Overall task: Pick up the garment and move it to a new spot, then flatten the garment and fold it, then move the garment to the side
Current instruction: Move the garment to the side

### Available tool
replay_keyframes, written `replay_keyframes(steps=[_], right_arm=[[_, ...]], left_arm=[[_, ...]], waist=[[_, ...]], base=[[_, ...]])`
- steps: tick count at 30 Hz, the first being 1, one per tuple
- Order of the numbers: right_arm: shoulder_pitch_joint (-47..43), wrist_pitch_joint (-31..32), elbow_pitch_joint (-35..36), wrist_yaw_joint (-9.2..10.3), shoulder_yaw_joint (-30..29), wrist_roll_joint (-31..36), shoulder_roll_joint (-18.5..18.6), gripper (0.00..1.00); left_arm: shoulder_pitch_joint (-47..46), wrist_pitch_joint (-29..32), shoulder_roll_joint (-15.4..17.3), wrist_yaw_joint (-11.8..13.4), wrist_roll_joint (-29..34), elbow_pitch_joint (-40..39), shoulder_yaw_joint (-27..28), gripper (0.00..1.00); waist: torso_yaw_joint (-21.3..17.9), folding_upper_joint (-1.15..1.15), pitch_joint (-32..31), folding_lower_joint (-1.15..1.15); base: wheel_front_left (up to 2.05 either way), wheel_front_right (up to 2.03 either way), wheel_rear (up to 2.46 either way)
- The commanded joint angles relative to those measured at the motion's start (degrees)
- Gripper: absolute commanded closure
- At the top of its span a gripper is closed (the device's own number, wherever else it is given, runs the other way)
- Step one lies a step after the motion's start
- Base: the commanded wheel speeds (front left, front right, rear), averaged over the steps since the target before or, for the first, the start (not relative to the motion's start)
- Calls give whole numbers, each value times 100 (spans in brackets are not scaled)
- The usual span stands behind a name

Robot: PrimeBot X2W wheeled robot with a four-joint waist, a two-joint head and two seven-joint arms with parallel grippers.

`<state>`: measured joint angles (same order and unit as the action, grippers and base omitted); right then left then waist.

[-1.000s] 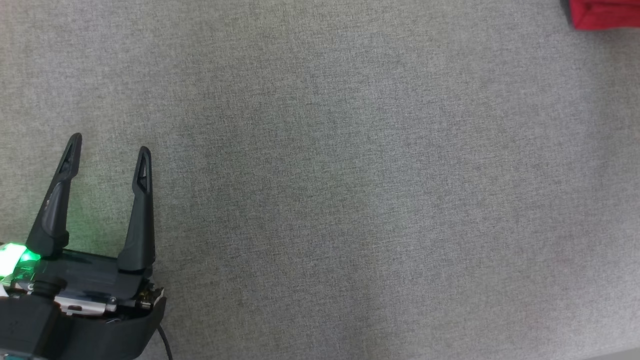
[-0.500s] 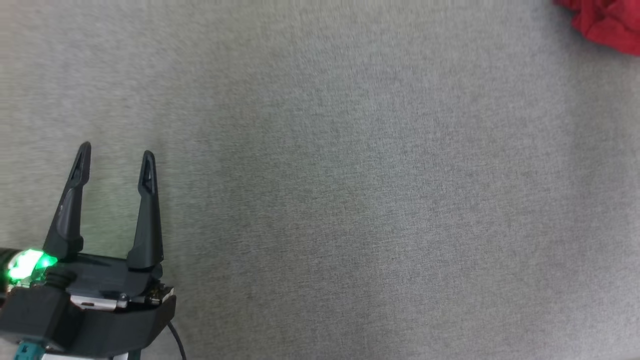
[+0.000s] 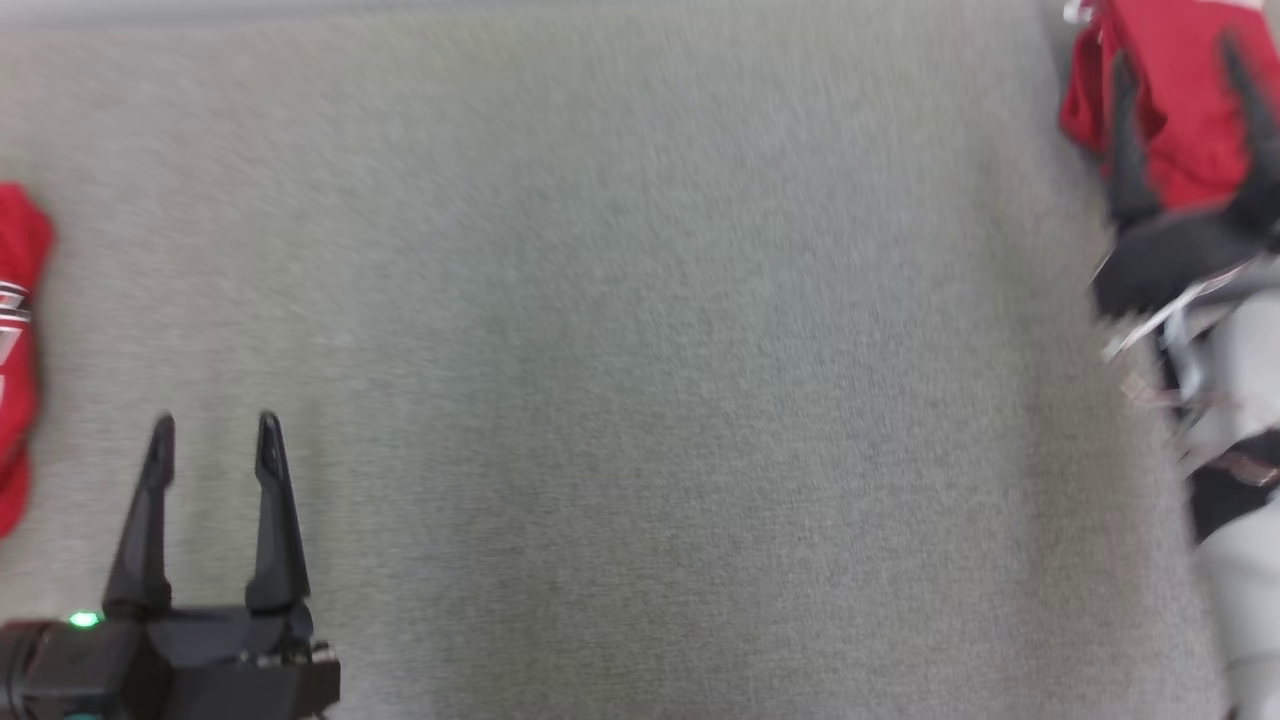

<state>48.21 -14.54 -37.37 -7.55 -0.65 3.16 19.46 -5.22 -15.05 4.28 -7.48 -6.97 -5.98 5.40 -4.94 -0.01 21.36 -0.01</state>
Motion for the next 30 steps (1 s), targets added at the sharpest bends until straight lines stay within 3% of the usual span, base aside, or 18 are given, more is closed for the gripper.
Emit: replay_keyframes(steps=[1,17,30], right_arm=[[-310,-50,46,14,-62,-21,-224,0],[-2252,-65,1264,14,-249,42,-1232,0],[-4070,-66,2175,14,3,-183,-1620,0]], left_arm=[[170,-10,-39,17,43,92,22,0],[676,-10,-140,68,163,670,-9,0],[987,-10,-143,201,23,921,-148,0]], waist=[[371,1,-635,1],[597,1,-1454,1],[432,1,-1899,1]], base=[[0,0,0],[0,0,0],[0,0,0]])
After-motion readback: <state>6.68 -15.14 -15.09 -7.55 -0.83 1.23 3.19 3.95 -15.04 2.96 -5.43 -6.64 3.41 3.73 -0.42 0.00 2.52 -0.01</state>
